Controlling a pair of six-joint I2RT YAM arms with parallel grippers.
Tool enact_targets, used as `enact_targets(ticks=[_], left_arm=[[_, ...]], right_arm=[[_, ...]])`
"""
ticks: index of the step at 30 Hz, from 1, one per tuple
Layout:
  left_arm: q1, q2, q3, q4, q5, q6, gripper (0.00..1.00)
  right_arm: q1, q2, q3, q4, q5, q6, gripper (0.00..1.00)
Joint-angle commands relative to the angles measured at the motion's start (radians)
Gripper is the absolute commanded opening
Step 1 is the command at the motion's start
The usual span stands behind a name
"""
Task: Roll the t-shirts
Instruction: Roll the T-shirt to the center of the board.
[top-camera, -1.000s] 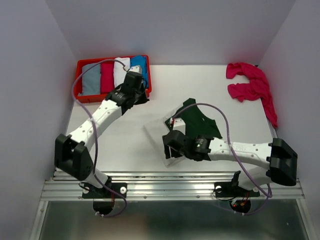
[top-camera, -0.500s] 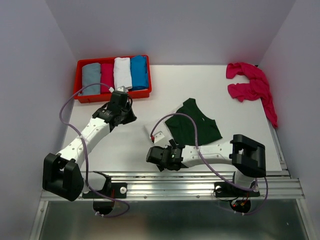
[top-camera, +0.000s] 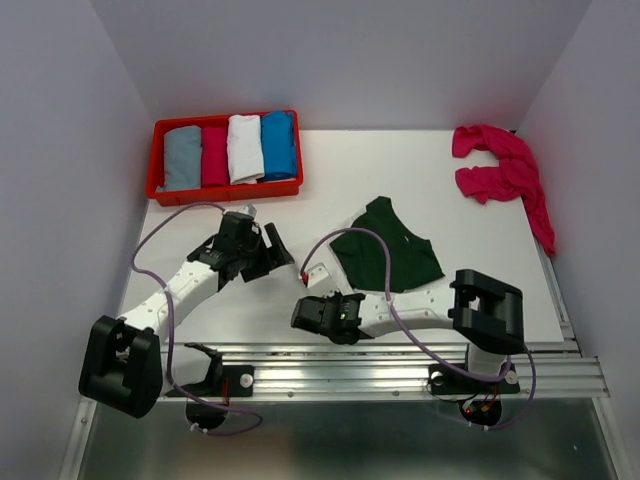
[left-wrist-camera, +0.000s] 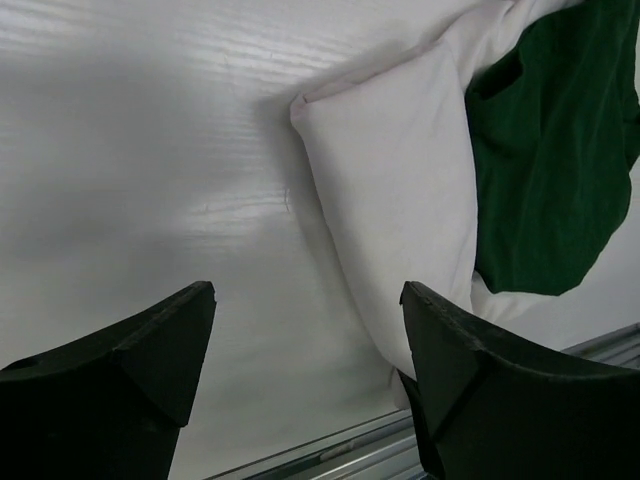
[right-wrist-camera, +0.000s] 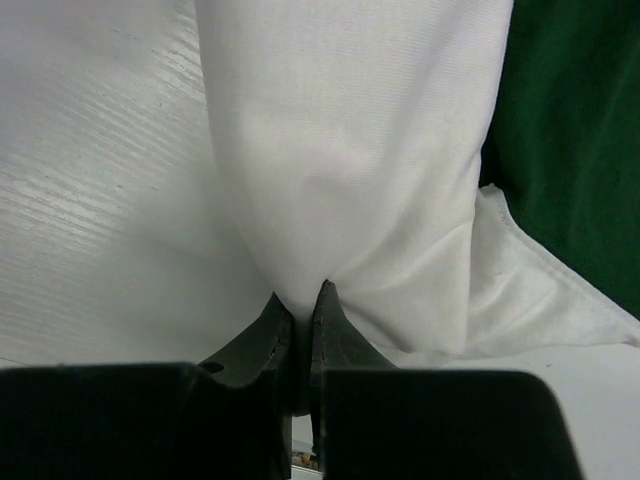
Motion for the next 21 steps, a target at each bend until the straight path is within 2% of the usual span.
enact_targets(ticks=[1,12,21], left_arm=[[-0.008,-0.057,-0.08,0.125,0.099,-0.05,0.9],[-0.047,-0.001,-0.206,0.381,0.192,-0.141,0.94],[-0.08,0.117,-0.249,0.542,0.22,-0.176,0.98]], right_arm=[[0.007,-0.089,-0.055,0.091,0.003,0.006,0.01],[-0.002,-0.249,-0.163,0.236,-0.104,-0.005,0.01],[-0.02,-0.286,-0.212,0.283,-0.157,0.012,0.01]])
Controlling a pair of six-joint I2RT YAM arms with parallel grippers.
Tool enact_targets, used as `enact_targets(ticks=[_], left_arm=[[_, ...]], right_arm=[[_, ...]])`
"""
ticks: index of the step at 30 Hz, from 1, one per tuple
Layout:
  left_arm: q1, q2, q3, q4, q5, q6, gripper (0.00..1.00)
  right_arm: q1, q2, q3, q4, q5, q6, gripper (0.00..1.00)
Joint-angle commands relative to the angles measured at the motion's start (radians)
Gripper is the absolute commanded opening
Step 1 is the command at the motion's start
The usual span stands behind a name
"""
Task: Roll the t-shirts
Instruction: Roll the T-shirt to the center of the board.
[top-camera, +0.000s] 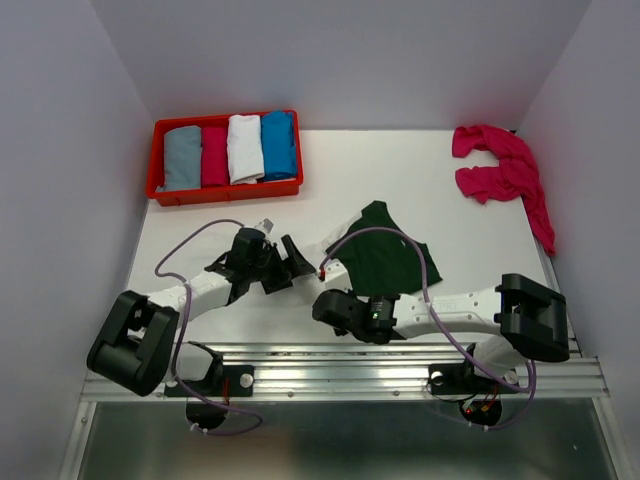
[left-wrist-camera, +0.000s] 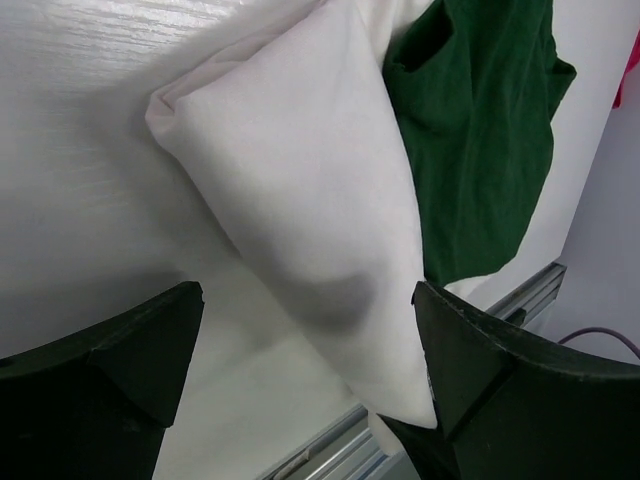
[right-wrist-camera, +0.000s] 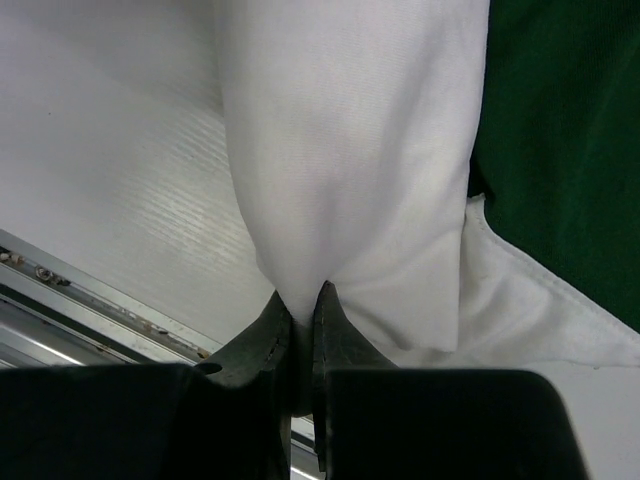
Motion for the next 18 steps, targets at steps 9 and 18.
enact_targets(ticks=[9,18], left_arm=[[-0.02,0.136,-0.005,0.202,0.026,-0.039,0.95],[-0.023,0.168,0.077,0.119,0.01,-0.007,0.0]], right_arm=[[-0.011,-0.033,-0.019,0.074,-0.023,0.024,0.01],[-0.011,-0.013,0.035,-0.019,0.016,0.013,0.46]])
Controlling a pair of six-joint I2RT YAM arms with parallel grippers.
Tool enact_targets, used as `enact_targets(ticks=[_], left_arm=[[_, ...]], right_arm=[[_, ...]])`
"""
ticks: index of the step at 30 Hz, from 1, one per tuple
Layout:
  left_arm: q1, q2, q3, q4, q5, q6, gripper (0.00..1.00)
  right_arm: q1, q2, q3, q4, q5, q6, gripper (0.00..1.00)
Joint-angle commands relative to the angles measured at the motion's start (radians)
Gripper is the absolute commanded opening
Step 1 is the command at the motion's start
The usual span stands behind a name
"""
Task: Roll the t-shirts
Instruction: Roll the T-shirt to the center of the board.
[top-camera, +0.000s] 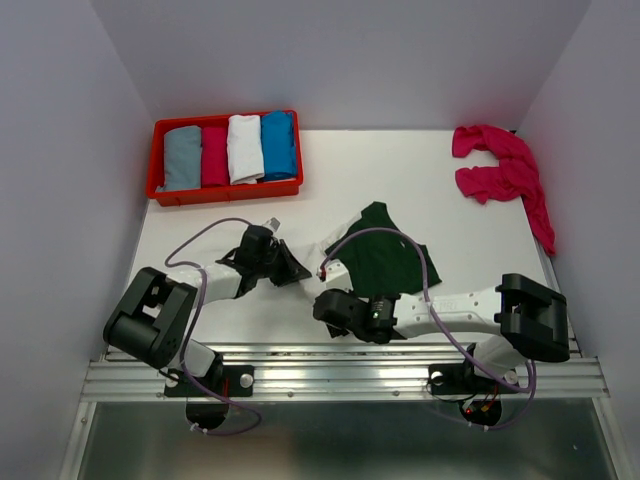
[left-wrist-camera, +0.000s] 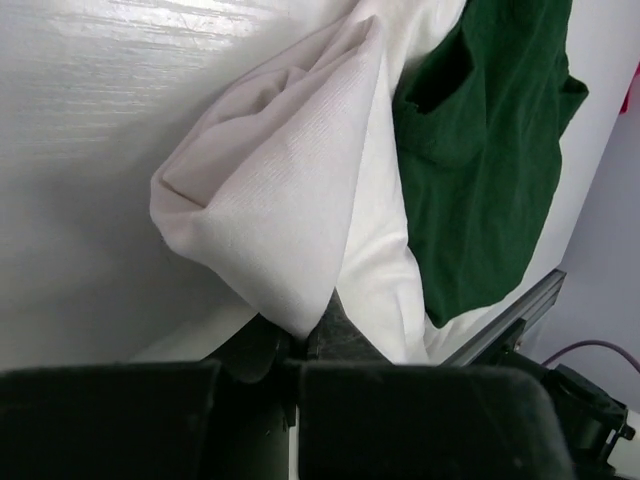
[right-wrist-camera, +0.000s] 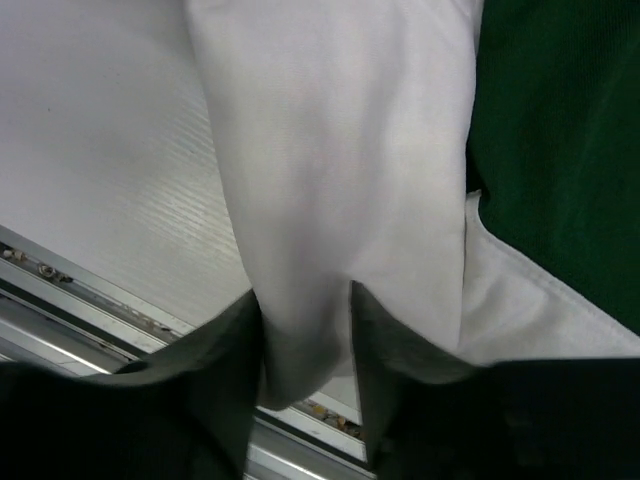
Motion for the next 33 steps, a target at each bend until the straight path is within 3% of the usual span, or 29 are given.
enact_targets(ticks=[1,2,5,10,16,20,33], left_arm=[[-0.008,-0.019,0.066,-0.052,-0.014,0.026,0.0],[-0.008,-0.022,0.079,-0.067,-0.023,0.026,0.0],[-0.008,-0.033,0.101,-0.124,-0.036,0.026,0.0],[-0.007,-0.045,0.125,-0.195,-0.046,0.025,0.0],[-0.007,-0.068,0.139,-0.239,-0.063,0.008,0.0],[-0.007,-0.07,0.138,-0.247,-0.066,0.006,0.0],[-0.007,-0.06,0.136,-0.247,-0.069,0.011,0.0]], right_arm=[[-0.002,-0.005,0.057,-0.067,0.051,-0.016,0.54],[-0.002,-0.002,0.077,-0.083,0.067,-0.021,0.68],[0.019,0.021,0.119,-0.146,0.123,-0.03,0.85],[0.088,0.091,0.22,-0.242,0.213,-0.035,1.0],[0.137,0.237,0.304,-0.324,0.339,0.005,0.99],[0.146,0.323,0.343,-0.39,0.434,0.063,0.92],[0.156,0.438,0.332,-0.391,0.54,0.135,0.65]])
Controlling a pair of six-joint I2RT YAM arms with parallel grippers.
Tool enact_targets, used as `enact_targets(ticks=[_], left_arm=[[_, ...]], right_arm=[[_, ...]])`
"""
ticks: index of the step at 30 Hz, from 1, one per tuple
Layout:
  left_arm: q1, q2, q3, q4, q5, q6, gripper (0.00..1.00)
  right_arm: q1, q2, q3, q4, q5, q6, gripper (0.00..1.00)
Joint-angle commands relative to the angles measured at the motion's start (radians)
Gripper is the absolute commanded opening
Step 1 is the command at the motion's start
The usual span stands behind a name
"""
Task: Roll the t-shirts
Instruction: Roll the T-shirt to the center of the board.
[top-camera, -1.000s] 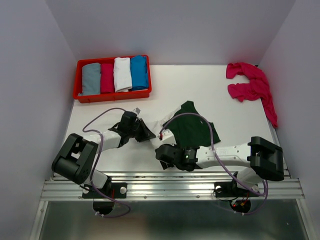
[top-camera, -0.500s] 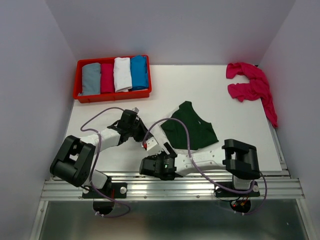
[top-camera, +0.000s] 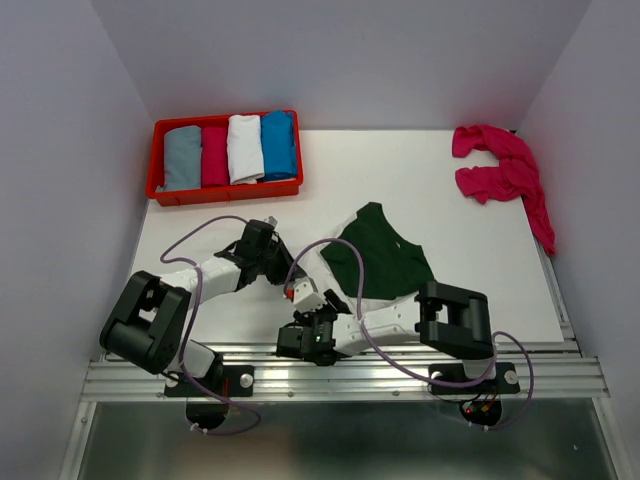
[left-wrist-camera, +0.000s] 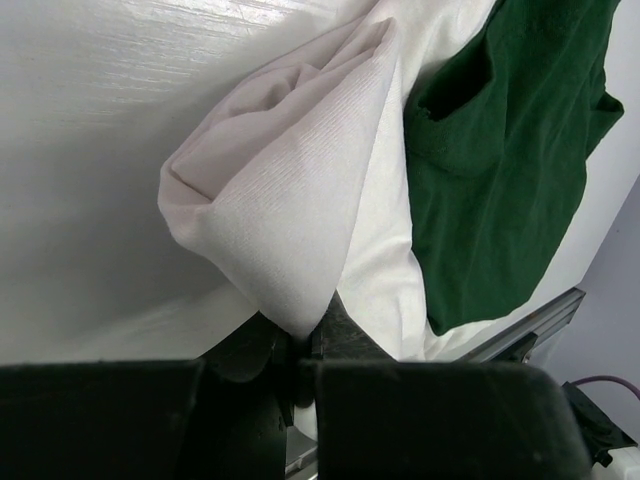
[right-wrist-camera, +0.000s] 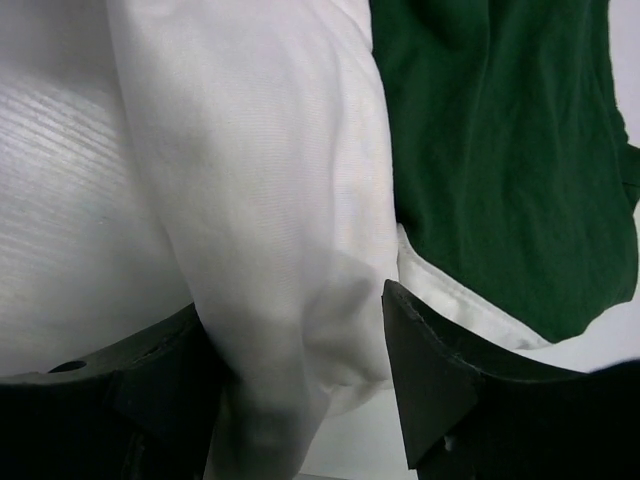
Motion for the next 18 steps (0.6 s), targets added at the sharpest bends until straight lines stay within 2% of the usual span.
enact_targets(ticks=[1,4,5,7,8,10,11,14,17,18], left_arm=[[-0.004,-0.029,0.039,-0.01,-0.006,0.007,0.0],[-0.003,-0.028,0.039,-0.012,-0.006,0.011,0.0],[-0.003,-0.028,0.04,-0.01,-0.006,0.013,0.0],[-0.004,-0.029,0.042,-0.013,-0.008,0.014,0.0],[-0.003,-0.031,0.046,-0.016,-0.012,0.02,0.0],[-0.003,-0.035,0.051,-0.021,-0.015,0.026,0.0],[-0.004,-0.038,0.055,-0.024,-0.017,0.036,0.0],[-0.003,-0.041,0.074,-0.044,-0.02,0.054,0.01],[-0.003,-0.043,0.089,-0.065,-0.023,0.08,0.24],[-0.003,-0.046,0.098,-0.071,-0.026,0.089,0.44]], right_arm=[[0.01,0.042,0.005,-0.033,0.065,0.074,0.64],[0.01,0.051,0.0,-0.034,0.066,0.098,0.53],[0.01,0.051,-0.002,-0.033,0.069,0.103,0.44],[0.01,0.048,-0.005,-0.033,0.071,0.114,0.35],[0.01,0.045,-0.008,-0.033,0.069,0.115,0.25],[-0.001,0.03,-0.011,-0.024,0.065,0.115,0.17],[-0.001,0.021,-0.02,-0.016,0.059,0.112,0.09],[-0.01,-0.025,-0.043,0.047,0.034,0.07,0.01],[-0.021,-0.073,-0.09,0.137,-0.027,0.019,0.01],[-0.03,-0.111,-0.104,0.16,-0.07,0.008,0.01]])
